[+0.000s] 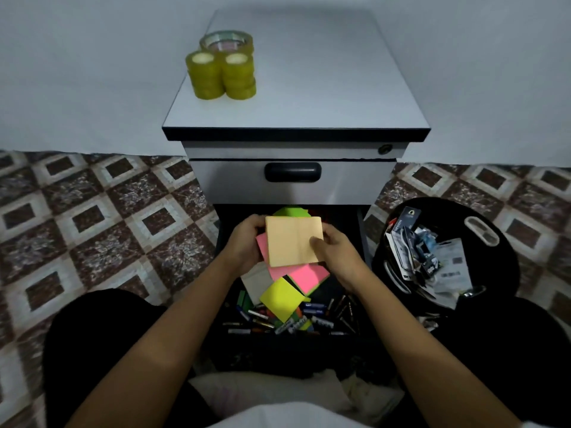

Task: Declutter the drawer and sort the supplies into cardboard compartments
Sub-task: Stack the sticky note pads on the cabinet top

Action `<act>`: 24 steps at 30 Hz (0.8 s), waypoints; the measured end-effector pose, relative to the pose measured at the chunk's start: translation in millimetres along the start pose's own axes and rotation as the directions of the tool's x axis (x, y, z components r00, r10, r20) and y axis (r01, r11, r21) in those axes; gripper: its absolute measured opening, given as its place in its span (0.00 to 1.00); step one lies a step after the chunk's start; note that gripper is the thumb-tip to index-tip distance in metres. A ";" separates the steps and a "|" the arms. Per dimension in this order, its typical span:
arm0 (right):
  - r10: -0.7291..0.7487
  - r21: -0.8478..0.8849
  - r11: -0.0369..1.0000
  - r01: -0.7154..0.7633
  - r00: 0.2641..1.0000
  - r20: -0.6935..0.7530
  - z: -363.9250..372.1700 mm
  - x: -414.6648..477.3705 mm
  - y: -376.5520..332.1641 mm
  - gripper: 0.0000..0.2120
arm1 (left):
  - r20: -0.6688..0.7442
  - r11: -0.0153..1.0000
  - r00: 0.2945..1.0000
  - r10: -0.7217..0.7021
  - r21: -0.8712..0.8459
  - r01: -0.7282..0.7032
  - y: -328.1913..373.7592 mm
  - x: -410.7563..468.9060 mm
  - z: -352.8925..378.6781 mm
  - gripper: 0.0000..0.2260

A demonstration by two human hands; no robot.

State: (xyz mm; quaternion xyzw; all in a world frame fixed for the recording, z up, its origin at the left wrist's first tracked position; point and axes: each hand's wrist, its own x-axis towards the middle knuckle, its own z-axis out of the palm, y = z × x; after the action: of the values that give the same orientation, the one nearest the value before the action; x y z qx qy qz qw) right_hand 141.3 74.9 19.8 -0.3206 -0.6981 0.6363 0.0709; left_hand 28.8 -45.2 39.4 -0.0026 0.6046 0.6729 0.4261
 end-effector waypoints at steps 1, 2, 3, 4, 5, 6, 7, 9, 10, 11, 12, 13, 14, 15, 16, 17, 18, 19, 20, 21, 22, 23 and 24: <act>-0.015 -0.005 1.000 0.015 1.000 0.008 -1.4 -0.9 -1.6 0.15 | -0.001 0.999 1.000 0.023 -0.023 -0.023 3.3 0.4 3.5 0.13; -0.032 -0.016 0.999 0.032 0.999 0.012 -2.9 -2.2 -4.4 0.16 | -0.003 0.999 0.999 0.038 -0.034 -0.038 6.8 0.0 6.9 0.14; -0.045 -0.022 0.999 0.046 0.999 0.012 -4.2 -3.2 -6.5 0.17 | -0.009 0.998 0.999 0.040 -0.039 -0.040 9.5 -1.0 9.6 0.16; -0.051 -0.032 0.998 0.051 0.999 0.007 -5.0 -3.6 -8.7 0.17 | -0.012 0.999 0.999 0.033 -0.035 -0.033 11.8 -2.0 12.2 0.18; -0.055 -0.041 0.998 0.055 0.998 -0.001 -5.6 -3.3 -9.9 0.17 | -0.015 1.000 0.999 0.028 -0.013 -0.028 12.9 -2.5 14.1 0.18; -0.052 -0.051 0.997 0.052 0.999 -0.012 -5.3 -3.2 -11.4 0.18 | -0.013 1.000 1.000 0.027 0.016 -0.027 13.5 -4.2 16.8 0.17; -0.051 -0.054 0.997 0.050 0.998 -0.025 -5.4 -3.1 -12.6 0.18 | -0.018 0.998 0.999 0.031 0.052 -0.030 13.6 -5.9 19.6 0.15; -0.048 -0.039 0.998 0.045 0.997 -0.062 -5.9 -5.4 -15.0 0.17 | -0.038 0.991 0.997 0.065 0.122 -0.060 14.5 -11.3 24.8 0.11; -0.049 -0.023 0.999 0.047 0.995 -0.087 -7.3 -6.7 -17.9 0.17 | -0.047 0.981 0.993 0.109 0.166 -0.100 16.1 -12.5 27.3 0.09; -0.050 -0.001 0.999 0.050 0.993 -0.110 -9.1 -7.5 -20.5 0.16 | -0.053 0.965 0.986 0.160 0.217 -0.145 16.8 -12.5 28.0 0.07; -0.046 0.025 0.998 0.050 0.990 -0.132 -11.4 -8.9 -25.5 0.15 | -0.047 0.946 0.977 0.209 0.263 -0.190 18.5 -13.2 28.7 0.05; -0.043 0.054 0.997 0.052 0.987 -0.157 -15.1 -8.8 -30.5 0.15 | -0.030 0.924 0.969 0.247 0.309 -0.226 21.8 -14.3 29.8 0.06; -0.039 0.073 0.996 0.053 0.982 -0.182 -19.9 -7.9 -38.1 0.14 | 0.000 0.900 0.962 0.273 0.354 -0.255 27.3 -15.2 32.2 0.10; -0.040 0.086 0.995 0.059 0.978 -0.203 -25.5 -6.7 -47.2 0.14 | 0.030 0.874 0.957 0.290 0.399 -0.277 34.9 -16.2 35.8 0.13; -0.040 0.088 0.994 0.061 0.975 -0.220 -31.2 -5.2 -57.5 0.14 | 0.054 0.848 0.950 0.306 0.439 -0.298 43.5 -17.1 39.5 0.16; -0.053 0.086 0.993 0.075 0.970 -0.237 -38.0 -3.8 -70.4 0.13 | 0.071 0.822 0.942 0.328 0.470 -0.322 54.5 -17.6 44.8 0.18; -0.071 0.076 0.993 0.092 0.965 -0.251 -45.0 -3.3 -84.1 0.13 | 0.082 0.800 0.931 0.356 0.488 -0.349 65.9 -18.4 51.3 0.19; -0.102 0.061 0.991 0.122 0.960 -0.260 -53.0 -3.3 -98.4 0.12 | 0.094 0.776 0.917 0.389 0.503 -0.380 78.1 -18.1 58.5 0.19; -0.136 0.025 0.989 0.149 0.952 -0.276 -61.6 -2.2 -112.2 0.13 | 0.110 0.746 0.899 0.424 0.520 -0.415 90.1 -17.5 66.9 0.20; -0.172 -0.030 0.985 0.171 0.941 -0.292 -70.9 -1.4 -125.9 0.14 | 0.124 0.715 0.882 0.454 0.540 -0.444 102.4 -16.5 76.3 0.20; -0.202 -0.094 0.979 0.182 0.930 -0.308 -80.5 -0.2 -139.7 0.14 | 0.135 0.691 0.868 0.478 0.552 -0.467 114.6 -15.2 86.0 0.21; -0.225 -0.149 0.971 0.185 0.920 -0.322 -89.3 2.2 -151.4 0.15 | 0.140 0.673 0.857 0.497 0.561 -0.482 125.3 -12.6 95.0 0.21; -0.242 -0.196 0.963 0.184 0.910 -0.337 -99.0 6.0 -162.2 0.15 | 0.143 0.656 0.848 0.510 0.573 -0.491 136.0 -7.6 104.0 0.22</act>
State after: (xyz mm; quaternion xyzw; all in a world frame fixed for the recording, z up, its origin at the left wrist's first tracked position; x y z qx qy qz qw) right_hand 128.8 164.0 187.3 -0.3574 -0.7529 0.4977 0.2403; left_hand 8.4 48.2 181.7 0.2861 0.7662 0.5417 0.1943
